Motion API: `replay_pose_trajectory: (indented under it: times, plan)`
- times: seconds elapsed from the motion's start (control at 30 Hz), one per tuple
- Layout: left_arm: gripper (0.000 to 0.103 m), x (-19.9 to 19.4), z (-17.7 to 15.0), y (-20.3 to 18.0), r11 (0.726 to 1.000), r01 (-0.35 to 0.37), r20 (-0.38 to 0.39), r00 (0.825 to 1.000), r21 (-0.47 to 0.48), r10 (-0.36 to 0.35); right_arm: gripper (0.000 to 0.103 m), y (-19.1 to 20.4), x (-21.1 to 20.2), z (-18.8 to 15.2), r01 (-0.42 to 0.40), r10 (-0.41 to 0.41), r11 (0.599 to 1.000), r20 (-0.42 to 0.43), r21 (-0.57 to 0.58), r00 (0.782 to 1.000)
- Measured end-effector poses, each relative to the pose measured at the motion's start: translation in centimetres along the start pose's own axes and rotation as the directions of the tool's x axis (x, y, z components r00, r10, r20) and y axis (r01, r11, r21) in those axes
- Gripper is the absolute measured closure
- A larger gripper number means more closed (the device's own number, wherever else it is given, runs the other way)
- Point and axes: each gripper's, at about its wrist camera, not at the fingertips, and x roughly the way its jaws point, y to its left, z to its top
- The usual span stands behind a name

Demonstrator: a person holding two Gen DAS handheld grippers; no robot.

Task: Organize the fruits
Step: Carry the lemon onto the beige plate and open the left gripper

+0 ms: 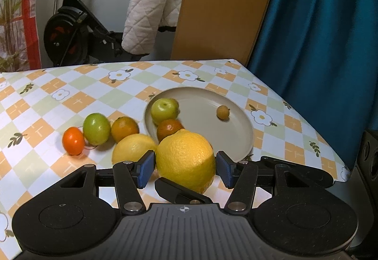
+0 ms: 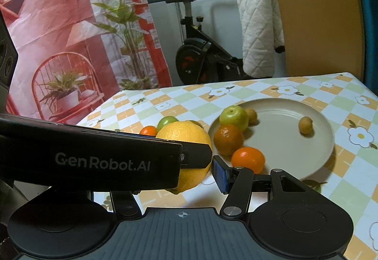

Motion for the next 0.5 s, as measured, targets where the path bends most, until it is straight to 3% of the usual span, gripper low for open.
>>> replay_pose_trajectory:
  times: [0.5]
  plan:
    - [0.044, 3.8, 3.3, -2.4, 0.997, 0.054, -0.002, 0.999, 0.055, -0.054, 0.051, -4.5, 0.6, 2.3, 0.069, -0.07, 0.997, 0.039, 0.028, 0.997]
